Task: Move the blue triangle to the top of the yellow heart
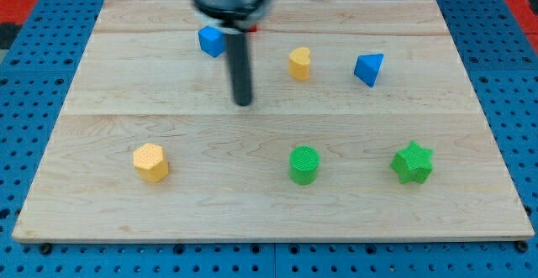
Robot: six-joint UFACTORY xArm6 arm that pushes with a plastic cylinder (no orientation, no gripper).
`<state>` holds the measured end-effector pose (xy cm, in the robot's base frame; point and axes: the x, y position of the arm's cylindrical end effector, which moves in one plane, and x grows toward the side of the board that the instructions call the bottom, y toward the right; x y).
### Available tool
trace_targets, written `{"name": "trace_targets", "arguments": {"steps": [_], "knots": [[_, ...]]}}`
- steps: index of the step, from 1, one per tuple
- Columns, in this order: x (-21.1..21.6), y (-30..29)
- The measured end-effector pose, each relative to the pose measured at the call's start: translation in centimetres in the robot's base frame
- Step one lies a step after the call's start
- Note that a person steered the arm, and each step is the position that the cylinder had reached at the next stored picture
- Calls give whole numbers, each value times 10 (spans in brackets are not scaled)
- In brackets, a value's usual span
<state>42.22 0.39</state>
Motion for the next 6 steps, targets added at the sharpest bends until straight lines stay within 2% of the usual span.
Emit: {"name": "trace_targets", "arguments": {"steps": [1, 2, 3, 4, 5, 6], "knots": [[1, 98], [-18, 175], [-29, 162], [-58, 147], [-85, 163], [-83, 121]]}}
